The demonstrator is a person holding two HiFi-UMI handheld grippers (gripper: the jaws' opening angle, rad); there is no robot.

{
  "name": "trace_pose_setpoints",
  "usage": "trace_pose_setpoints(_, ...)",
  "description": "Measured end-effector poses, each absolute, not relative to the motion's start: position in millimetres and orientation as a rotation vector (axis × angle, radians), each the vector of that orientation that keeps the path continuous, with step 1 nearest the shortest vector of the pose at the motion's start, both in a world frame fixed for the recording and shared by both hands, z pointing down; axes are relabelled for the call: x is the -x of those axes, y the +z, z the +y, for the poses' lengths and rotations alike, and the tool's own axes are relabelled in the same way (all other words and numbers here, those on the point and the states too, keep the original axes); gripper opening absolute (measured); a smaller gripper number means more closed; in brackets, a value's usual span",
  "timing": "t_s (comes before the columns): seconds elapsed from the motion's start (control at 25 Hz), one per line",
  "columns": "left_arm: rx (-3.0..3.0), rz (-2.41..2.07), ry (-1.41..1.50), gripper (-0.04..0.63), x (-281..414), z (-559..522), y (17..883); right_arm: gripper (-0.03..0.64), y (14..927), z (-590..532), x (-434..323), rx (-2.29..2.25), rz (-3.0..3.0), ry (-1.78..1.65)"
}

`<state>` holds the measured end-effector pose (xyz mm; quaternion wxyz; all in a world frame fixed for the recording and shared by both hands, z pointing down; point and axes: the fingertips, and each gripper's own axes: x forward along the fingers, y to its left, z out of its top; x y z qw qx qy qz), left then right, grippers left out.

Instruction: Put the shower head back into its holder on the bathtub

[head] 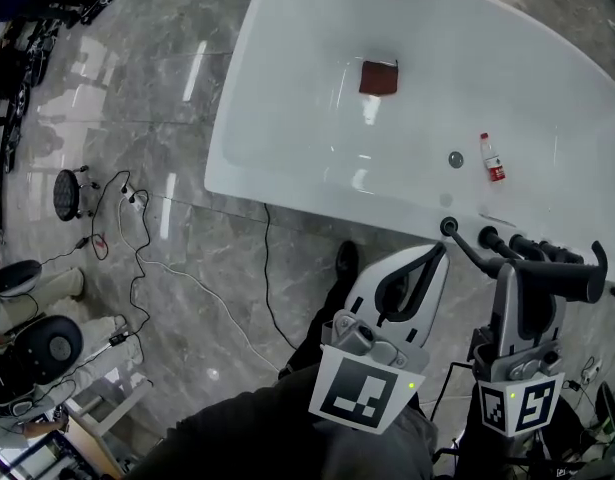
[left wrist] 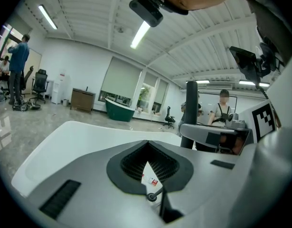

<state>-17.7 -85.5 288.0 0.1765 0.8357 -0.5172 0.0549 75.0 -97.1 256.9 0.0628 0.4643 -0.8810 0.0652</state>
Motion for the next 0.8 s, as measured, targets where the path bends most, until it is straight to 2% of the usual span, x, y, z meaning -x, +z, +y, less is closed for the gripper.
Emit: trace_pose_setpoints(0.8,-2.338,-1.387,0.213,0.005,27.7,-93.5,323.6,0.141,303.3,-104.8,-71.4,-1.459,-2.567,0.269)
